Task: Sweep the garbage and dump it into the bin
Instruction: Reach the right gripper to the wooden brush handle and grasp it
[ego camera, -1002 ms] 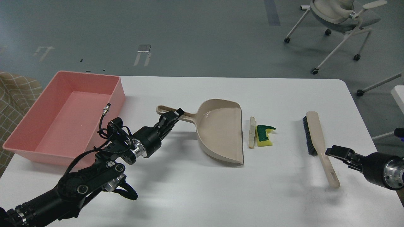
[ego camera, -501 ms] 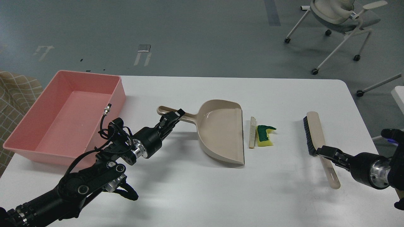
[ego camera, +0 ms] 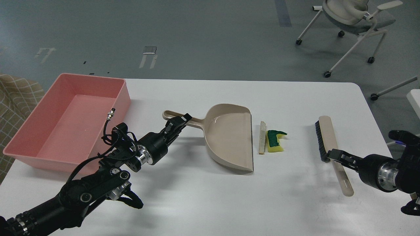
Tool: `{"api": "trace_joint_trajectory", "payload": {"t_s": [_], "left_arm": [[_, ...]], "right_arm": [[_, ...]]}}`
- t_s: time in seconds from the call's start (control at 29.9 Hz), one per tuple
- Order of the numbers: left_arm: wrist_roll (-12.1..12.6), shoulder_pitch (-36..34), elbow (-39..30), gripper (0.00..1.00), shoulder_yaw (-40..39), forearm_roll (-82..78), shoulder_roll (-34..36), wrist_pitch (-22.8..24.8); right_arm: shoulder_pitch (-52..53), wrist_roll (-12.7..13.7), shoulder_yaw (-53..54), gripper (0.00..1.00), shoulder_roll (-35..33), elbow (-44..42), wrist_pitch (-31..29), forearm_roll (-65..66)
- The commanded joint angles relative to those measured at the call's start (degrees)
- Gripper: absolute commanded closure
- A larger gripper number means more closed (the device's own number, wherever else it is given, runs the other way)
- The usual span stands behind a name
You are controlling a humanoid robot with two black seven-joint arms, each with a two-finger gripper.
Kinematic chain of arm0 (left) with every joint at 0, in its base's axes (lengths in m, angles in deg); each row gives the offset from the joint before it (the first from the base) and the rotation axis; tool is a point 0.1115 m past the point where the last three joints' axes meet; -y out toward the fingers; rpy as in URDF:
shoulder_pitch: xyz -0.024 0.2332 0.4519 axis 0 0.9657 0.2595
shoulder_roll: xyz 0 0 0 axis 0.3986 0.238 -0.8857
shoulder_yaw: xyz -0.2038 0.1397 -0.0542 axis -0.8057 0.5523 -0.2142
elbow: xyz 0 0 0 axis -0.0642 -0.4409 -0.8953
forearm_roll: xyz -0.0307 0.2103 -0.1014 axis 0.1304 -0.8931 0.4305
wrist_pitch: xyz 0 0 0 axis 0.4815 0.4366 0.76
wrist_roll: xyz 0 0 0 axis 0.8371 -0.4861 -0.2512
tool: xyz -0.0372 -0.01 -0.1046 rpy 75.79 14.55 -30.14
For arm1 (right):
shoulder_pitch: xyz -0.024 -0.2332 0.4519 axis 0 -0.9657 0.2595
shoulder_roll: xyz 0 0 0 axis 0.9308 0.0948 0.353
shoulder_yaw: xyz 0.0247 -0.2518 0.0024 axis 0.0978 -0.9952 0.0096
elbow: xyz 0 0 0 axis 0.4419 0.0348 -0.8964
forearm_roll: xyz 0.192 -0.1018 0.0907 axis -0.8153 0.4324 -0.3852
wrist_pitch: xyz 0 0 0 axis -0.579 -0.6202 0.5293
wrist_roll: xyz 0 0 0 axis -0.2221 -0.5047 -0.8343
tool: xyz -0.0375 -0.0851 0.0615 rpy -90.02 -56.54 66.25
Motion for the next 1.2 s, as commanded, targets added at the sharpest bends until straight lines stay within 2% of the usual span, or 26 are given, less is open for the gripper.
{"api": "trace_joint_trajectory", "payload": {"t_s": [0.0,0.43,0.63,1.17], "left_arm": [[0.0,-0.1,0.0,0.96,0.0,0.0,0.0,0.0],[0.0,-0.1,0.0,0.96,0.1,0.0,0.0,0.0],[0.1,-0.1,0.1,0.96,0.1,0.0,0.1,0.0],[0.1,-0.1,0.0,0.96,0.0,0.0,0.3,0.0]], "right_arm": [[-0.5,0.0,-0.2,0.41,-0.1,0.0,0.0,-0.2],[-0.6,0.0,-1.4,0.42,0.3,0.0,0.0,-0.1],[-0.5,0.0,-2.4,0.55,0.4,0.0,0.0,-0.1],[0.4,0.0,-2.2,0.55,0.3,0.1,0.0,-0.3]]}}
